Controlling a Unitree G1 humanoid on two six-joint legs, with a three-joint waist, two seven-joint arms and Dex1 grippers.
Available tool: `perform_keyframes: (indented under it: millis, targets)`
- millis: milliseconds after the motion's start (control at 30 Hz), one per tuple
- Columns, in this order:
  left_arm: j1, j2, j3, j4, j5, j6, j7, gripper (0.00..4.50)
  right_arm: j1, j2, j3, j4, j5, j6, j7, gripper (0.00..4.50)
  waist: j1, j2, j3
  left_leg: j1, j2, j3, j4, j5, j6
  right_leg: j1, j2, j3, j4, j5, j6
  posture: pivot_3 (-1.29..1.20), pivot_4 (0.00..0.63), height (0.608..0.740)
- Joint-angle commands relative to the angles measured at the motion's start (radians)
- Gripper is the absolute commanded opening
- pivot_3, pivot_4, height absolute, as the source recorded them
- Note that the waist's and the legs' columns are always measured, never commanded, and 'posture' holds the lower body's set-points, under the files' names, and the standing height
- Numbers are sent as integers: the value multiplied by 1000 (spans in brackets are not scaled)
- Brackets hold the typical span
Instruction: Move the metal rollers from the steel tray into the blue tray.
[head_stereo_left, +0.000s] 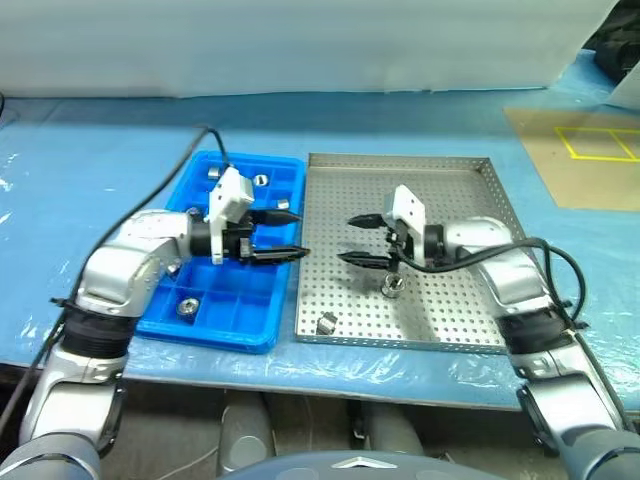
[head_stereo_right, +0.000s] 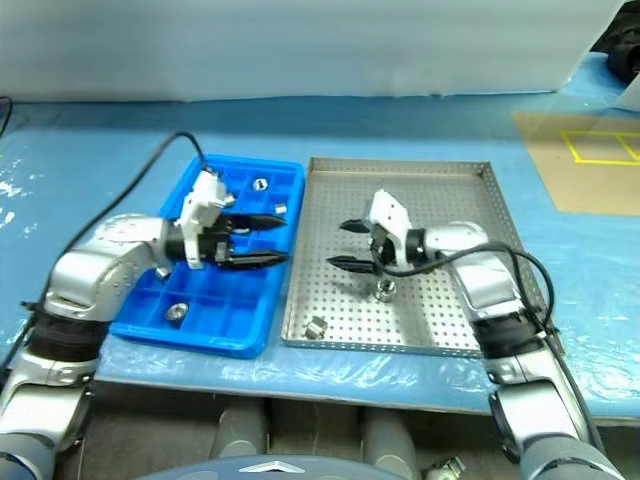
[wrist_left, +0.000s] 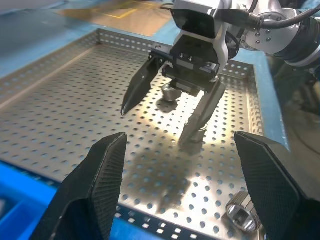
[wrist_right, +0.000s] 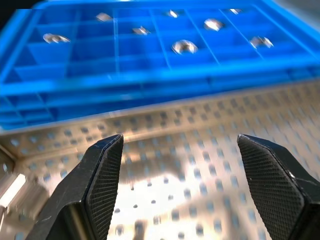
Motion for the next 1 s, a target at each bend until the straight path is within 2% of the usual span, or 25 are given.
perform_keyframes:
  millis: [33, 300, 633, 933, 967, 1000]
  targets:
    - [-65, -38, -33, 52, 9, -32, -38, 3625, 96, -29, -63, -169, 49, 80, -67, 3770, -12, 0, 0, 0, 0, 0, 0, 0, 0, 0, 0, 1, 0, 0, 0, -226, 150, 740]
    - [-101, -87, -95, 143, 42, -71, -111, 3625, 247, -74, -90, -309, 73, 178, -152, 3770, -54, 0, 0, 5, -2, 4, 0, -1, 2, 3, 0, 5, -1, 0, 1, -311, 150, 740]
    - [-94, -112, -117, 159, 75, -100, -130, 3625, 278, -58, -50, -176, 33, 123, -225, 3770, -57, 0, 0, 5, -2, 6, 1, -3, 5, 3, 0, 6, -3, 0, 1, -312, 150, 740]
    - [-71, -95, -101, 127, 79, -93, -126, 3625, 296, -53, -1, -115, 11, 61, -210, 3770, -56, 0, 0, 5, -2, 7, 1, -4, 6, 3, 0, 6, -4, 0, 1, -272, 150, 740]
    - [-69, -92, -98, 123, 78, -91, -123, 3652, 292, -52, 4, -107, 9, 54, -207, 3352, -56, 0, 0, 5, -2, 7, 1, -4, 6, 3, 0, 6, -4, 0, 1, -266, 150, 740]
    - [-67, -89, -95, 121, 78, -89, -121, 3652, 287, -52, 9, -97, -1, 43, -210, 3128, -56, 0, 0, 5, -2, 7, 1, -4, 7, 3, 0, 6, -4, 0, 1, -265, 150, 740]
